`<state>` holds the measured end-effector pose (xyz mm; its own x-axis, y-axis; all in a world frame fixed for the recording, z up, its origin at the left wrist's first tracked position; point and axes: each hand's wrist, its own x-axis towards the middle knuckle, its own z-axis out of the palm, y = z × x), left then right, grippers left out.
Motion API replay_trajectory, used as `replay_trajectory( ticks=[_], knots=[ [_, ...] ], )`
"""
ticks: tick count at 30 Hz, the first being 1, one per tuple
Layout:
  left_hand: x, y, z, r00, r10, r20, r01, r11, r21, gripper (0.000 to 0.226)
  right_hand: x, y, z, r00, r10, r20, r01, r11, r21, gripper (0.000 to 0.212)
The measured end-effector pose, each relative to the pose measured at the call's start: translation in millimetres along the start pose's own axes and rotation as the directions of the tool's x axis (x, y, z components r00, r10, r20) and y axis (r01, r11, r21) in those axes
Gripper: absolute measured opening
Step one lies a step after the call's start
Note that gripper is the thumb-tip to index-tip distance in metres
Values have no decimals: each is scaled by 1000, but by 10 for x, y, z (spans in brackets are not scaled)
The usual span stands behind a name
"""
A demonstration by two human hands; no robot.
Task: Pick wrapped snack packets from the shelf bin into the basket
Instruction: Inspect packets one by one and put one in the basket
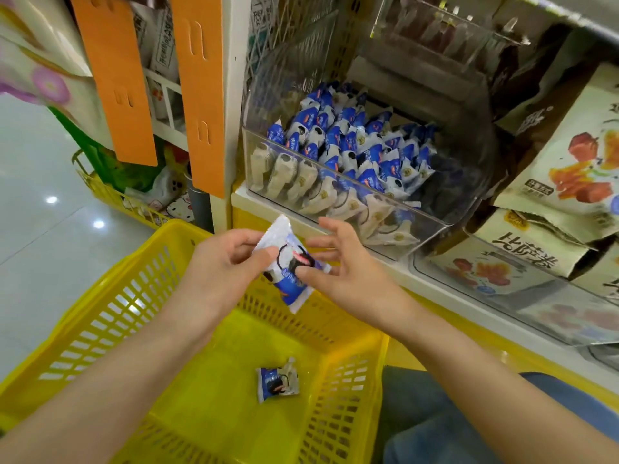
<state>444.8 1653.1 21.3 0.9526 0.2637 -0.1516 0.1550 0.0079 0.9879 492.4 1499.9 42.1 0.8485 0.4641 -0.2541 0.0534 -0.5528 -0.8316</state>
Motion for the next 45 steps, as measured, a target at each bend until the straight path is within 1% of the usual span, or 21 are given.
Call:
replay_trajectory(
  ticks=[2,4,5,9,12,16,20,22,24,26,27,29,31,33,34,36,38,39,40,42,45],
  knots=[
    [-26,6,14,999,29,16,-29,1000,6,18,-20,-30,3,998,-61,21,60,997,41,50],
    [-37,-3,25,1000,20,3,-20,1000,-16,16,-30,-51,2,993,-113,34,111,992,55,29],
    [-37,-4,25,1000,8,-13,-9,1000,-27,13,-32,-50,4,992,-120,31,118,991,58,24],
    [-5,7,30,999,-6,-45,5,999,-34,16,-15,-48,33,993,-122,12,120,987,104,18],
    [-9,5,25,999,41,0,-41,998,44,18,0,-66,42,985,-161,-61,166,981,99,10],
    [-11,-9,32,997,62,41,-65,995,79,20,3,-65,28,975,-195,-105,203,976,76,10],
    [11,26,26,999,22,44,-23,999,38,20,-14,-73,53,944,-300,-136,298,954,-34,4],
    [-1,60,30,998,5,60,-5,1000,3,20,-16,-65,62,909,-378,-173,351,921,-170,3],
    [-6,73,36,998,-5,57,4,1000,17,17,-22,-50,63,875,-430,-223,364,887,-283,5],
    [23,32,24,997,-78,-17,79,994,72,17,-17,-44,43,844,-448,-295,361,881,-305,7],
    [44,20,15,987,-155,-52,159,984,79,22,-10,-49,26,833,-444,-332,363,889,-279,7],
    [72,54,8,943,-331,-17,332,943,12,38,9,-66,-15,820,-430,-377,382,903,-198,8],
    [62,107,16,896,-428,117,437,897,-65,55,18,-81,-39,813,-467,-348,430,885,-181,7],
    [56,128,-1,872,-445,203,478,865,-155,62,0,-84,-31,798,-538,-273,502,843,-193,6],
    [56,132,-15,874,-433,218,476,854,-209,59,-14,-82,-25,784,-572,-240,534,819,-210,6],
    [49,136,-34,901,-379,212,428,855,-292,43,-35,-75,-24,754,-633,-175,572,764,-298,8],
    [46,133,-32,932,-326,162,362,872,-330,27,-41,-74,-27,729,-679,-90,593,691,-414,11],
    [49,127,-29,944,-305,124,329,884,-332,23,-44,-70,-23,731,-680,-57,593,674,-440,14],
    [52,122,-29,955,-283,86,295,900,-320,21,-46,-68,-16,750,-660,-47,579,688,-438,18],
    [49,119,-35,969,-245,33,245,933,-263,20,-58,-67,-1,816,-570,-96,506,785,-356,25],
    [36,124,-26,977,-209,-36,200,963,-180,16,-31,-61,6,920,-341,-194,309,935,-175,25]
  ],
)
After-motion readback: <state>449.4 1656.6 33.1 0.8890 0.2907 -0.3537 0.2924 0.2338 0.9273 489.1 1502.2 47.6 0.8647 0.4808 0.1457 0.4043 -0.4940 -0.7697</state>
